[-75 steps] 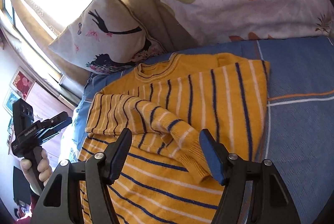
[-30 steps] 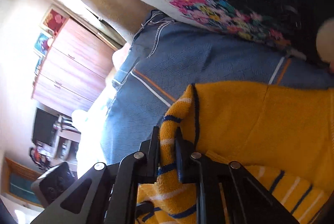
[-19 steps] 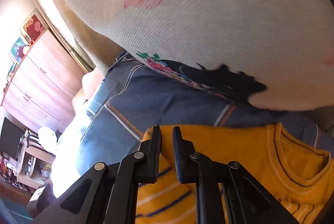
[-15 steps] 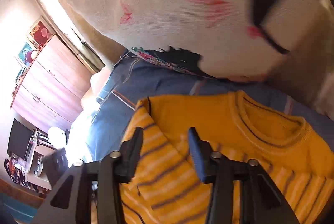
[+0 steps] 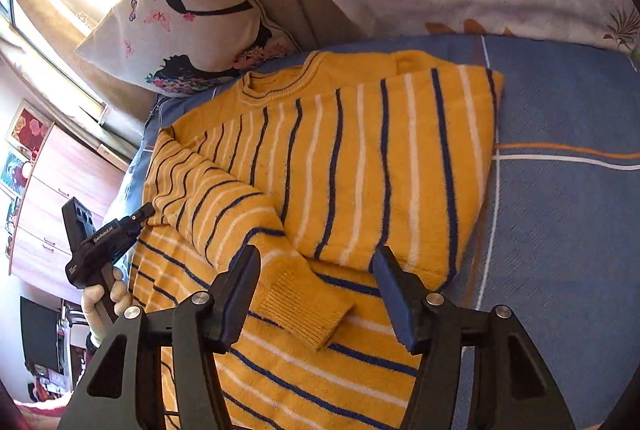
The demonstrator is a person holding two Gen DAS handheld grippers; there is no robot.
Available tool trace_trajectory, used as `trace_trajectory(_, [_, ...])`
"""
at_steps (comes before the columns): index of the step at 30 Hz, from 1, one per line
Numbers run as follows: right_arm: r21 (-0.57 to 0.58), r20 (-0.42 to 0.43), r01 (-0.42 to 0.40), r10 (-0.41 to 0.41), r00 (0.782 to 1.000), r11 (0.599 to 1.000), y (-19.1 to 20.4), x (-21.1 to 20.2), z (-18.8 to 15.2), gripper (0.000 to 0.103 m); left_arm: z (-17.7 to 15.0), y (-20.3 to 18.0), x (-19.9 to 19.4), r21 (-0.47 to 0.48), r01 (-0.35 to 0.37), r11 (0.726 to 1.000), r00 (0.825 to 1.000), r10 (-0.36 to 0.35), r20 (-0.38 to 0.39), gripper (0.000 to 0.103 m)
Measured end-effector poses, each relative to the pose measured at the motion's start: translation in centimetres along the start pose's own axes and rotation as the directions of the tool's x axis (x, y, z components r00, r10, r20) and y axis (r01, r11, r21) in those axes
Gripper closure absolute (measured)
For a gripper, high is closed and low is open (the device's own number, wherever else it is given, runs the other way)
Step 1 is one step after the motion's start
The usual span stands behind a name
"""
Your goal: Fold small clothes
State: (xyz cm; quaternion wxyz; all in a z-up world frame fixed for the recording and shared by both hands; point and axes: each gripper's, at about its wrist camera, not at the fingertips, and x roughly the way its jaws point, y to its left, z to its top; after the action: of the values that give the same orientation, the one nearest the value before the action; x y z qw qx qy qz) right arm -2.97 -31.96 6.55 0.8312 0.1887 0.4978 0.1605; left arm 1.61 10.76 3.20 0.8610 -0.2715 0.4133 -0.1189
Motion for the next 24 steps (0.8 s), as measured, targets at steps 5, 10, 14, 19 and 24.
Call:
trace_trajectory(5, [-0.113, -0.085, -0.035, 0.025, 0.996, 0.993, 4.5, 3.7, -1.7, 0.058, 0.0, -0.1, 0.1, 0.002, -0.005, 1.0, 1.0, 0.005, 0.001, 0.086])
trace_trajectory(10, [-0.524, -0.078, 0.037, -0.091, 0.993, 0.851, 12.5, 3.6, -6.7, 0.053, 0.1, 0.0, 0.1, 0.003, -0.002, 1.0, 1.0, 0.002, -0.002, 0.085])
trace_trajectory(14, [-0.54, -0.08, -0.036, -0.009, 0.997, 0.841, 12.9, 1.2, -6.7, 0.042, 0.1, 0.0, 0.1, 0.0, 0.001, 1.0, 1.0, -0.001, -0.002, 0.085])
trace_trajectory(19, [-0.266, -0.063, -0.017, 0.001, 0.998, 0.964, 8.5, 2.5, -2.7, 0.04, 0.2, 0.0, 0.1, -0.002, 0.003, 1.0, 1.0, -0.003, -0.002, 0.085])
trace_trajectory(24, [-0.172, -0.175, -0.123, 0.092, 0.98, 0.977, 8.3, 6.2, -3.8, 0.067, 0.2, 0.1, 0.1, -0.003, 0.003, 1.0, 1.0, -0.003, -0.002, 0.085])
